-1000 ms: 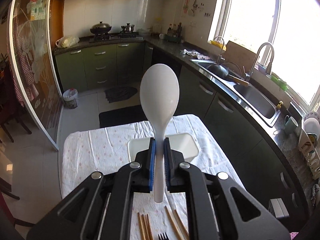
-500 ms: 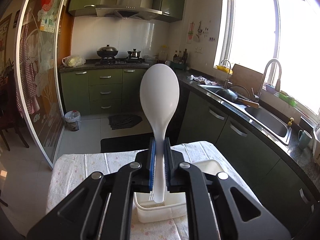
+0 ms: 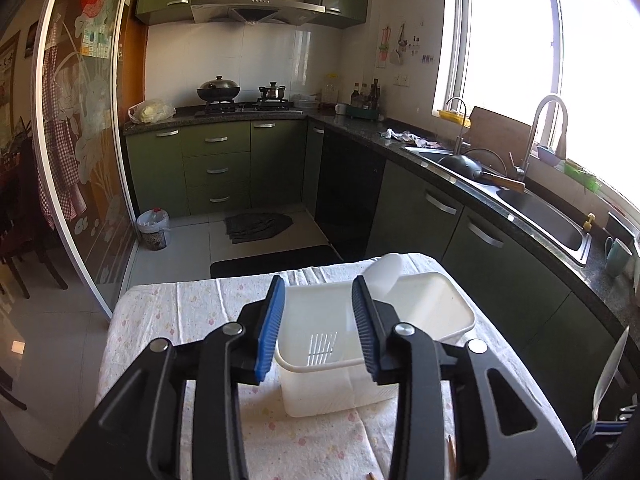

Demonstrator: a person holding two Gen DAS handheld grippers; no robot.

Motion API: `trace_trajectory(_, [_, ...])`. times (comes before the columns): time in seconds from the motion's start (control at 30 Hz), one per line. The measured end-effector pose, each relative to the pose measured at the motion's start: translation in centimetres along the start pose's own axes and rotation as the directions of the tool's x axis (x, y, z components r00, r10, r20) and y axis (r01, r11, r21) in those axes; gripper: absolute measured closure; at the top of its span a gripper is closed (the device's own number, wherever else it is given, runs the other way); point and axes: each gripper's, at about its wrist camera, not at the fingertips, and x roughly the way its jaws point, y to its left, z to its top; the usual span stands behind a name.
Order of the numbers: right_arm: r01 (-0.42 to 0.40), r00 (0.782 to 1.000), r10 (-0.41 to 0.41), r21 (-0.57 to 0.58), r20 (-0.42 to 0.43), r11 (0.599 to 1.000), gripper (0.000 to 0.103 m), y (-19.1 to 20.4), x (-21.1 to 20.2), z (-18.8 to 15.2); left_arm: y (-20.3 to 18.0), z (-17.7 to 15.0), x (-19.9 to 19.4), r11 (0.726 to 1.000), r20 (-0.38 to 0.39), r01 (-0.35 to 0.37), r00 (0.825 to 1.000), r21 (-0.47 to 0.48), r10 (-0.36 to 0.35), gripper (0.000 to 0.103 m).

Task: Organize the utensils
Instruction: 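Lower the clear spoon into the caddy and open the right tool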

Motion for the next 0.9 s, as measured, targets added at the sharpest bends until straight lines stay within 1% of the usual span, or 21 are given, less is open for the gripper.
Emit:
trace_trajectory(0.1, [-0.009,0.998,0.009,-0.013,0.065,1.000,0.094,0.5,0.4,2.2,0.6,-0.1,-1.2,1.000,0.022,-0.002,1.000,-0.016,0.002,0.069])
trace_trajectory(0.2, [-0.015,0.990,0.019,-0.028,0.140,0.999,0.094,1.1,1.1,4.9,1.5,-0.4,-2.8,0.999,0.035,0.004,0.999,-0.043,-0.003,0.069])
trace_trajectory(0.3, [-0.003,0.973,0.011,-0.035,0.230,0.999,0.094,1.6,1.9,7.8,2.4,-1.0,-4.5,0.997,0.041,0.011,0.999,-0.073,-0.008,0.068])
trace_trajectory(0.43, [0.059,0.948,-0.048,-0.023,0.315,0.998,0.094,1.2,4.5,11.4,2.8,-2.2,-6.5,0.996,0.039,0.024,0.999,-0.083,-0.021,0.068])
trace_trajectory(0.53, [0.122,0.935,-0.108,-0.020,0.339,0.992,0.093,0.4,7.0,13.1,3.0,-3.3,-8.0,0.995,0.032,0.039,0.999,-0.090,-0.037,0.068])
trace_trajectory(0.6, [0.160,0.932,-0.141,-0.028,0.335,0.987,0.093,-0.1,8.6,13.7,3.0,-4.0,-8.8,0.995,0.022,0.043,0.999,-0.090,-0.041,0.068])
trace_trajectory(0.73, [0.186,0.929,-0.161,-0.044,0.333,0.981,0.093,-0.8,10.6,13.6,2.7,-5.4,-10.3,0.995,0.006,0.054,0.999,-0.080,-0.053,0.068])
trace_trajectory(0.77, [0.198,0.927,-0.170,-0.052,0.334,0.979,0.094,-0.8,10.9,13.3,2.5,-5.6,-10.5,0.996,0.001,0.057,0.998,-0.073,-0.057,0.068])
trace_trajectory(0.8, [0.210,0.923,-0.177,-0.064,0.341,0.976,0.097,-0.9,11.2,13.1,2.4,-5.9,-10.7,0.996,-0.004,0.056,0.998,-0.069,-0.056,0.068])
trace_trajectory(0.9, [0.218,0.916,-0.177,-0.075,0.360,0.973,0.098,-1.1,11.8,13.1,2.0,-6.3,-10.7,0.996,-0.030,0.061,0.998,-0.064,-0.063,0.068])
